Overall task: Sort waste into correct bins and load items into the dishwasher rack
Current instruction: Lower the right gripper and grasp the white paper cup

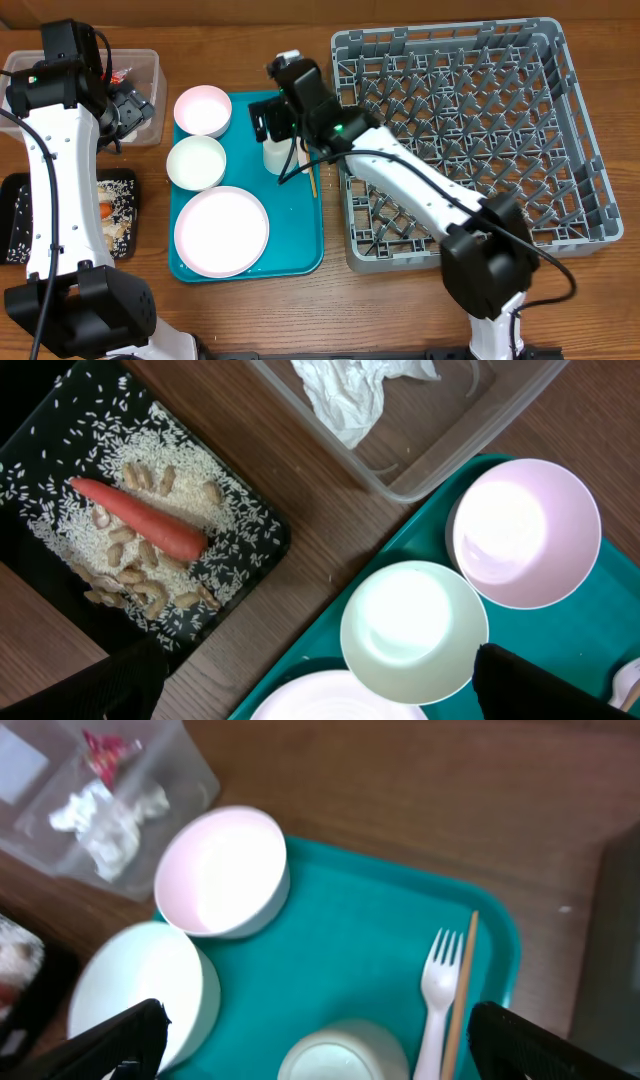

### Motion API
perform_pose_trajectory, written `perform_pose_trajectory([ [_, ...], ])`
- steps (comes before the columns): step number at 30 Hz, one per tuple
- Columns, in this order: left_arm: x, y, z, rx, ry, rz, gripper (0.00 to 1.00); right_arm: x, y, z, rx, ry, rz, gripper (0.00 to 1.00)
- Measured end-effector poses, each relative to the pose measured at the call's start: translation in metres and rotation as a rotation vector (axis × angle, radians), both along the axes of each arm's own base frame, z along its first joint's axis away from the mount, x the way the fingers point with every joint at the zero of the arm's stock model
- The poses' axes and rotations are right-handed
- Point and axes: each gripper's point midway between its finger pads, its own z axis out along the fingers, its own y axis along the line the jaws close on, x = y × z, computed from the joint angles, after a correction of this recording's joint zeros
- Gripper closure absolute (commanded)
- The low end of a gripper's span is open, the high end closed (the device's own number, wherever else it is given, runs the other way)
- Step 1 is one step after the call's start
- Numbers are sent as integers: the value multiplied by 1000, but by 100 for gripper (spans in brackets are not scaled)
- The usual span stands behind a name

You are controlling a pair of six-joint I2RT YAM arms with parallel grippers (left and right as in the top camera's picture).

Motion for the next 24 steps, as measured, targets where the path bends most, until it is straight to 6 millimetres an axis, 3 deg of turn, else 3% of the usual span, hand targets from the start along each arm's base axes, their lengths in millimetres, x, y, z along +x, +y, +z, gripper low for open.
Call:
perform_pose_trajectory([
  [6, 0, 0, 0, 0, 0, 0, 0, -8, 12, -44, -61, 53, 17, 0],
  [14, 0, 0, 0, 0, 0, 0, 0, -9, 12, -55, -90, 53, 9, 0],
  [21, 0, 0, 0, 0, 0, 0, 0, -11, 11, -92, -136, 103, 11, 0],
  [24, 0, 0, 0, 0, 0, 0, 0, -12, 10, -99, -148, 114, 9, 0],
])
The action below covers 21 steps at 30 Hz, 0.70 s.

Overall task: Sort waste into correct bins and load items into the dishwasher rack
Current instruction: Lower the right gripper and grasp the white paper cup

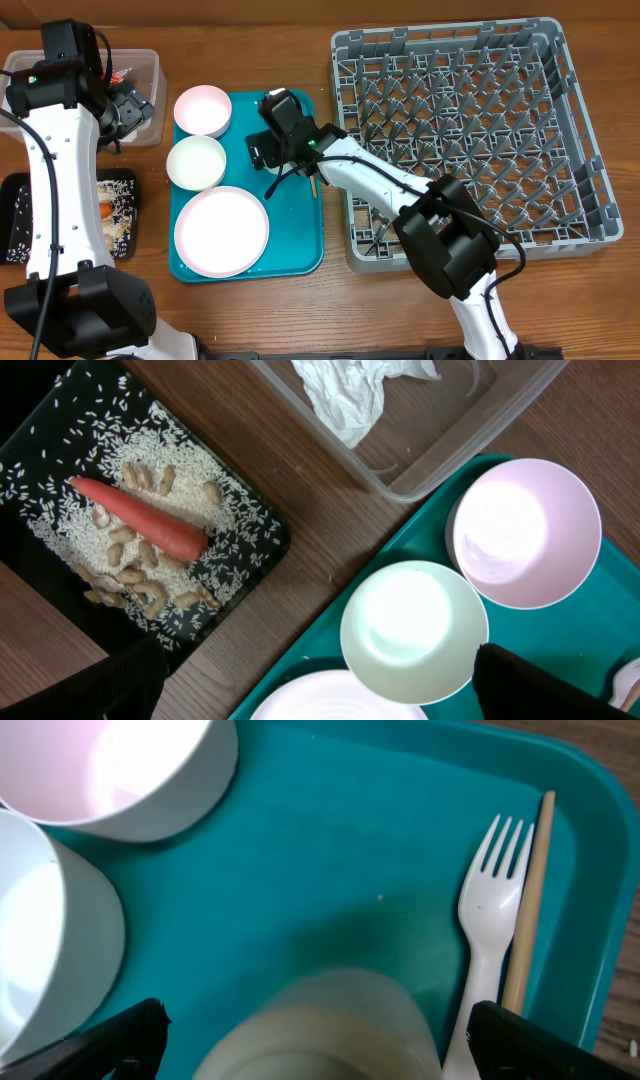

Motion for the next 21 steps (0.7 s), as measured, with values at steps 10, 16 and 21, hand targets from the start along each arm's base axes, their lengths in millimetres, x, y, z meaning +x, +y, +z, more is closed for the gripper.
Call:
perform_pose_trajectory([
  [10, 0, 0, 0, 0, 0, 0, 0, -5, -5, -6, -27, 25, -2, 24],
  [16, 0, 0, 0, 0, -1, 0, 0, -10, -10, -10, -49, 49, -2, 25],
  [21, 0, 0, 0, 0, -1, 0, 0, -11, -11, -9, -54, 53, -3, 36],
])
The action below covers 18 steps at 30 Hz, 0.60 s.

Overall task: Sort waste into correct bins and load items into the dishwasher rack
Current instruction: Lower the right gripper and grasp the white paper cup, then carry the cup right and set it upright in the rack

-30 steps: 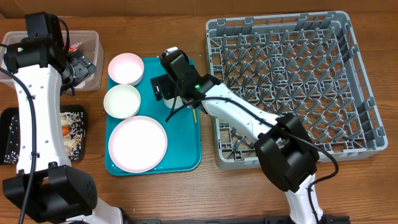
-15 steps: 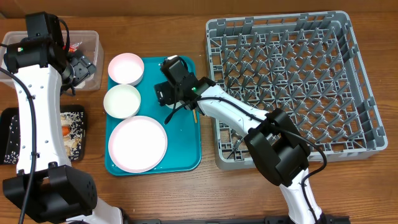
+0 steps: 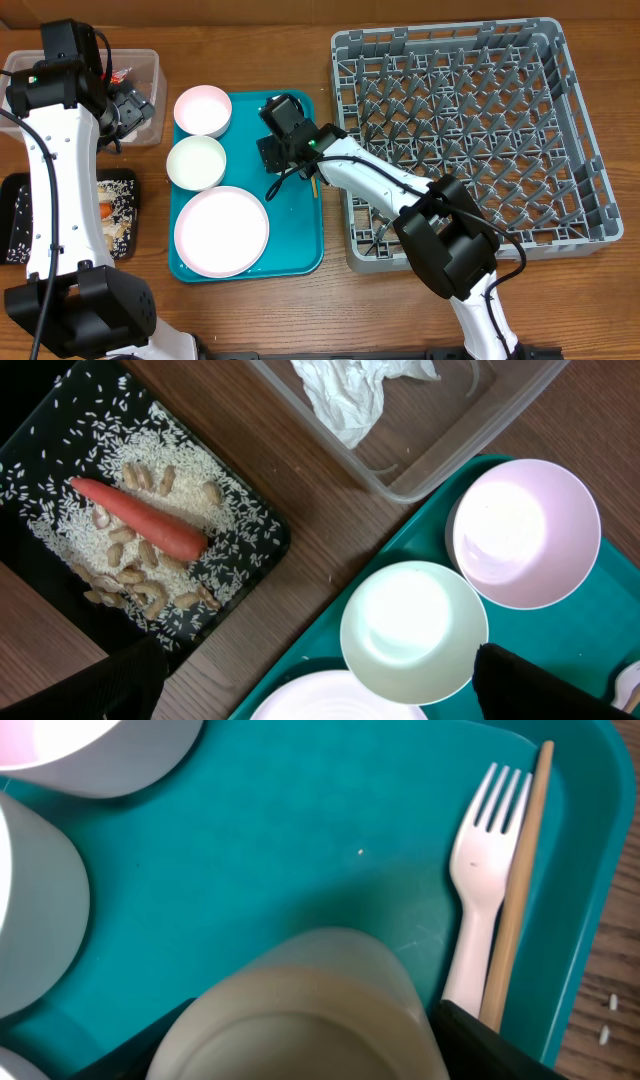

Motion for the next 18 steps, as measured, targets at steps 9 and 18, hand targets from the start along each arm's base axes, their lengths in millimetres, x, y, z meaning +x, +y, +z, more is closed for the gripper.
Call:
perform_pose_trajectory([
  [9, 0, 0, 0, 0, 0, 0, 0, -5, -4, 22, 6, -3, 2, 53],
  [18, 0, 0, 0, 0, 0, 0, 0, -9, -17, 139, 150, -134, -42, 56],
])
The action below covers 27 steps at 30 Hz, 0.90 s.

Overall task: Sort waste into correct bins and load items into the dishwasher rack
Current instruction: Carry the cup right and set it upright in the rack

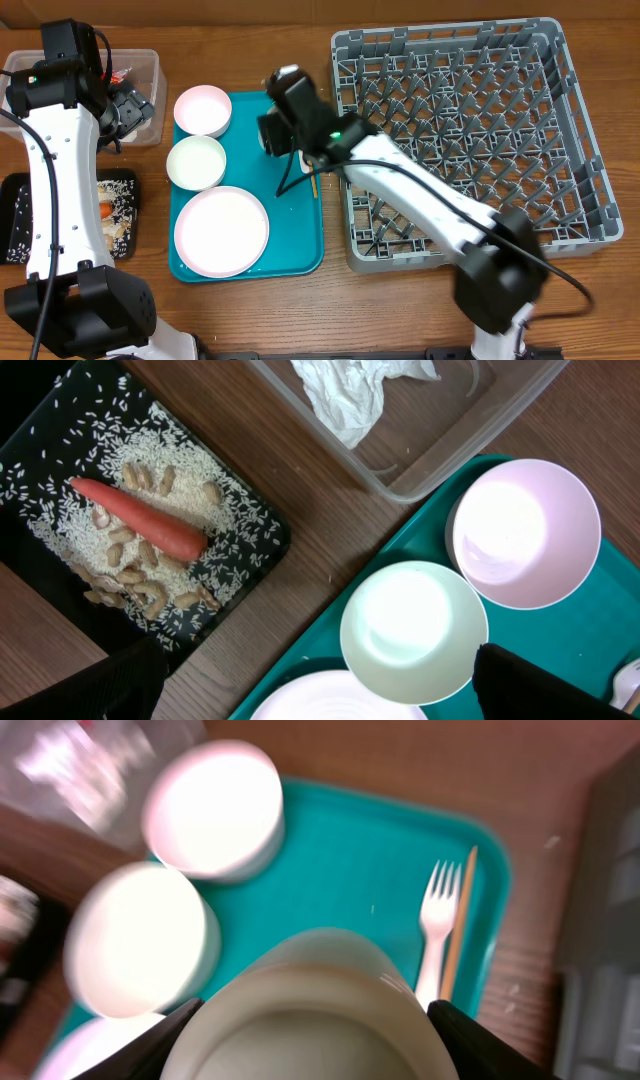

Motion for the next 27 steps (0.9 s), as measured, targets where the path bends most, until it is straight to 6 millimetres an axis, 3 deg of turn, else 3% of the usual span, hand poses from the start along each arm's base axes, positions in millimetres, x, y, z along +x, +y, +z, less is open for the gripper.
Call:
perform_pose_trajectory([
  [3, 0, 0, 0, 0, 0, 0, 0, -1, -27, 48, 34, -57, -52, 55],
  [5, 0, 0, 0, 0, 0, 0, 0, 1, -57, 80, 46, -97, -113, 55],
  [8, 0, 0, 0, 0, 0, 0, 0, 5, -114, 108, 31, -121, -227, 56],
  [10, 0, 0, 0, 0, 0, 0, 0, 10, -164, 119, 9, -121, -331, 56],
  [15, 0, 0, 0, 0, -1, 0, 0, 21, -278, 114, -57, -67, -587, 57],
  [20, 0, 0, 0, 0, -2, 0, 0, 12, -389, 101, -105, 9, -842, 57],
  [24, 0, 0, 0, 0, -1, 0, 0, 0, -454, 99, -110, 23, -998, 57],
  [27, 0, 0, 0, 0, -2, 0, 0, -8, -484, 95, -101, 32, -1068, 57],
])
